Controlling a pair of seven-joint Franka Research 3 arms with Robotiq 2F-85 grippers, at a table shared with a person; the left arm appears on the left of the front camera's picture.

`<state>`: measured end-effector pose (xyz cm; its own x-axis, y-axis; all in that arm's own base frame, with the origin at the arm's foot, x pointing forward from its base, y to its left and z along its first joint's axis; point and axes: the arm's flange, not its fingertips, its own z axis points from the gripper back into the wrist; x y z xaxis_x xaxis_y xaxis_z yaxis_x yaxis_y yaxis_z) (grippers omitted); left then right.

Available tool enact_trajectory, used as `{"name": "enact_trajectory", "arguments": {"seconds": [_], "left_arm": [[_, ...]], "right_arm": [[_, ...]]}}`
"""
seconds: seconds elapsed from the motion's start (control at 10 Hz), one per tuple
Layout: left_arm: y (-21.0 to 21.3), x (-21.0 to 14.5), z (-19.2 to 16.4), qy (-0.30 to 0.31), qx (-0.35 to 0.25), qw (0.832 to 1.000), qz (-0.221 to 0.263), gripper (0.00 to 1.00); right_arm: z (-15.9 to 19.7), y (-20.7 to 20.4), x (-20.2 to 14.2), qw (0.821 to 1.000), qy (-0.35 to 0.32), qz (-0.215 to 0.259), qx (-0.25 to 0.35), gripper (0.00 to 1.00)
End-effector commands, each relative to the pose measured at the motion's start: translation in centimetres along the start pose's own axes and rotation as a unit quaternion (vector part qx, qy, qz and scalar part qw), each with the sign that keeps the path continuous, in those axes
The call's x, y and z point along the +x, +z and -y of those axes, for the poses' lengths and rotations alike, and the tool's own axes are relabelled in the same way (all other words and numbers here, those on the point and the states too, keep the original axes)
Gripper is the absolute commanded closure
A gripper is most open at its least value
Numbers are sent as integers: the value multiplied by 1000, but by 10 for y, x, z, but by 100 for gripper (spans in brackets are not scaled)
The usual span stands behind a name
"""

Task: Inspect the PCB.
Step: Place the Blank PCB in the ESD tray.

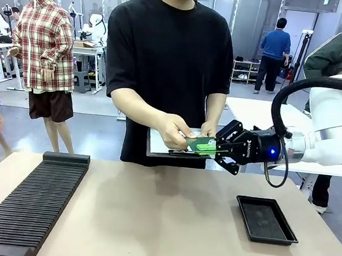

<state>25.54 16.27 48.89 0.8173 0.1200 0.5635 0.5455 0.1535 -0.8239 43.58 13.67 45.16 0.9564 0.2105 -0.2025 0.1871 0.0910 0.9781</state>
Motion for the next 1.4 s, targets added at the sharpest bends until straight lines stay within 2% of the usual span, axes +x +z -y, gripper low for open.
{"name": "enact_trajectory", "arguments": {"seconds": [0.0, 1.3], "left_arm": [[2, 4, 4, 5, -2, 1000, -2, 0], [2, 4, 4, 5, -2, 1000, -2, 0]], "right_arm": [[-4, -2, -1, 1000, 0, -1, -2, 100], [-4, -2, -1, 1000, 0, -1, -2, 100]]}}
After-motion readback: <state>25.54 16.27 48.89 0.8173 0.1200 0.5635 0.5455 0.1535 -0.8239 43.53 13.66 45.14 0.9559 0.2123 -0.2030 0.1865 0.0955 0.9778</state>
